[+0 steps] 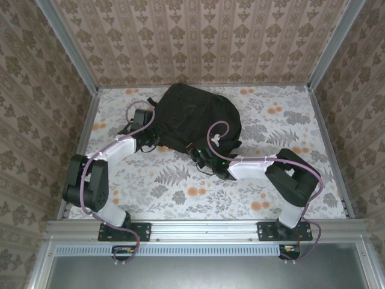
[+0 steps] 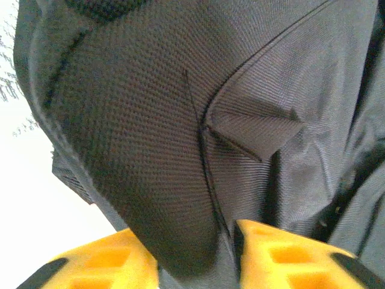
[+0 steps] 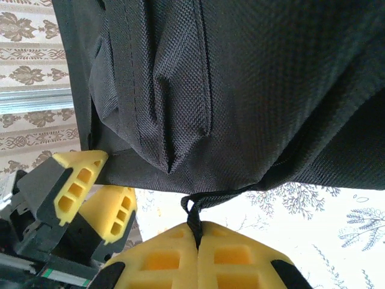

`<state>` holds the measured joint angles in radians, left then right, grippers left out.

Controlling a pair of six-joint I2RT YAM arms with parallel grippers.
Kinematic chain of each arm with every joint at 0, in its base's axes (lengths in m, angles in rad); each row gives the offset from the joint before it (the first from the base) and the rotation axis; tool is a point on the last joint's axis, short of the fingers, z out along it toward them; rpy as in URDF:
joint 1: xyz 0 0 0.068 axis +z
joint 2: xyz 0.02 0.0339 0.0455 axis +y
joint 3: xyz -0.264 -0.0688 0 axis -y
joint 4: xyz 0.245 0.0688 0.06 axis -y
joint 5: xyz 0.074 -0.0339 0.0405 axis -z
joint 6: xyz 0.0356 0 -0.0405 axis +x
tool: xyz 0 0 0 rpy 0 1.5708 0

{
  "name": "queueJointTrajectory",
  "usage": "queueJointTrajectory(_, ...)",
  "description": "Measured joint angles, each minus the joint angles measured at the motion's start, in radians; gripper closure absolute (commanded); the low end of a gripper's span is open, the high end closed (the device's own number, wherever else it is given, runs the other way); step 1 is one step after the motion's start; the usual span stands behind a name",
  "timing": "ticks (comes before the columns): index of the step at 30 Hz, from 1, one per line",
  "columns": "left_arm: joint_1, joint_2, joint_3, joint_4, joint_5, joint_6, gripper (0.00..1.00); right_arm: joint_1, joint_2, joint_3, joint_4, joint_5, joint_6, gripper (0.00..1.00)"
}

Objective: Pack the student bag

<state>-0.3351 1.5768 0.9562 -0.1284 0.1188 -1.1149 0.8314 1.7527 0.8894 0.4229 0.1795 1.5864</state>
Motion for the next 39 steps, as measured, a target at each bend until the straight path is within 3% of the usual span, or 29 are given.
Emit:
queueJointTrajectory(4, 0.000, 0.001, 0.011, -0.003, -0.023, 0.015, 0.99, -0.004, -0.028, -0.002, -0.007, -0.003, 0.007, 1.00)
queueJointTrajectory(5, 0.000, 0.001, 0.015, -0.006, -0.028, 0.018, 1.00, -0.005, -0.038, -0.002, -0.010, -0.003, 0.008, 1.00)
queueJointTrajectory(39, 0.070, -0.023, 0.019, -0.010, -0.036, 0.031, 1.00, -0.073, -0.311, -0.140, -0.199, 0.001, -0.012, 1.00)
